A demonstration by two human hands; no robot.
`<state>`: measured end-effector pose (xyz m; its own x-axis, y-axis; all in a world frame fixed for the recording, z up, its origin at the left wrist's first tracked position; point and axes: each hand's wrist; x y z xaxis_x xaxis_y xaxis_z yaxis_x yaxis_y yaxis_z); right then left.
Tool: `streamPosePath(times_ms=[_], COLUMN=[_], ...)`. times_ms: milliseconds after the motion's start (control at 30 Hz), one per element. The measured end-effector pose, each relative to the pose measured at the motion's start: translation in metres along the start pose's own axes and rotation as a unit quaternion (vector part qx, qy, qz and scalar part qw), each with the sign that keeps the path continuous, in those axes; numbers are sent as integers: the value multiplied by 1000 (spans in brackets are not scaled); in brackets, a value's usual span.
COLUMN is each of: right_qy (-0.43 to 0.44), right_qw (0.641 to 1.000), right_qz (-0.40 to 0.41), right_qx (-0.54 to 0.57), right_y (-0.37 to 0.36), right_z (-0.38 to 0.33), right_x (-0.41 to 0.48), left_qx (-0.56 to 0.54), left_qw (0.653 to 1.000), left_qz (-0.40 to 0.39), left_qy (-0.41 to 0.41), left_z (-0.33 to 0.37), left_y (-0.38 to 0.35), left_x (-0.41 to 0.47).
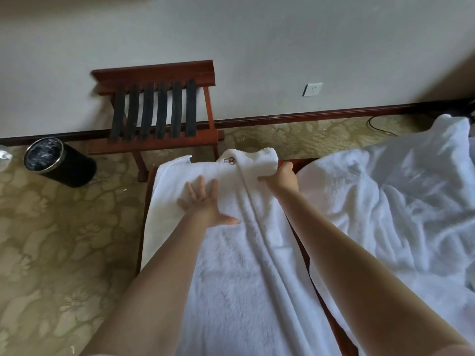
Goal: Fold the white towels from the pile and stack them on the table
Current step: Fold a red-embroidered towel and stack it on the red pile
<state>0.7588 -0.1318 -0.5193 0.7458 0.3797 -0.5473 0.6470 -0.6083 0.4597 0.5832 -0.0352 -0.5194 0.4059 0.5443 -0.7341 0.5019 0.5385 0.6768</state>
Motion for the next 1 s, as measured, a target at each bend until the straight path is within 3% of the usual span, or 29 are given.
streamPosePath(times_ms=[67,167,267,333,400,467,633,700,800,900,1000], right_qy=[-19,39,40,84,148,203,140,140,197,240,213], right_qw=[999,995,970,968,985,977,974,948,898,898,908], right_qz=[-18,-47,-147,-145,-42,62,85,95,80,11,-87], right_qx=[35,79,192,189,84,-19,-157,-268,-386,-370,-350], right_y=[-4,-6,3,10,18,25,35,33,22,-1,-19], right_z=[-6,-14,-22,-25,-30,-30,-25,-29,-39,-51,-59], right_x=[3,7,6,10,15,21,35,40,48,63,89], left_qx=[22,42,47,47,52,59,67,64,45,25,22], left_qw=[999,998,997,998,997,996,996,996,997,998,998], left_qz=[-22,-45,-47,-48,-53,-57,-60,-62,-64,-55,-58], left_qy=[12,25,24,19,19,19,21,23,18,-1,-12], left_z=[5,14,15,14,13,14,13,13,10,3,-2], left_y=[9,21,24,23,24,25,26,25,18,8,3], left_x=[1,3,2,0,-1,-2,-1,1,5,9,14])
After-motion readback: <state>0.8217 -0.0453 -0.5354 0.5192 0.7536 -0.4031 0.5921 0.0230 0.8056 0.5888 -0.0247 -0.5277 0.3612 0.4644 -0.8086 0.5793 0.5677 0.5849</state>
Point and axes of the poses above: each hand's wrist, its own x-axis towards the middle knuckle, its own y-axis out of the back of the hand, z = x × y, and after that the axes turned 9 degrees about x, right-handed
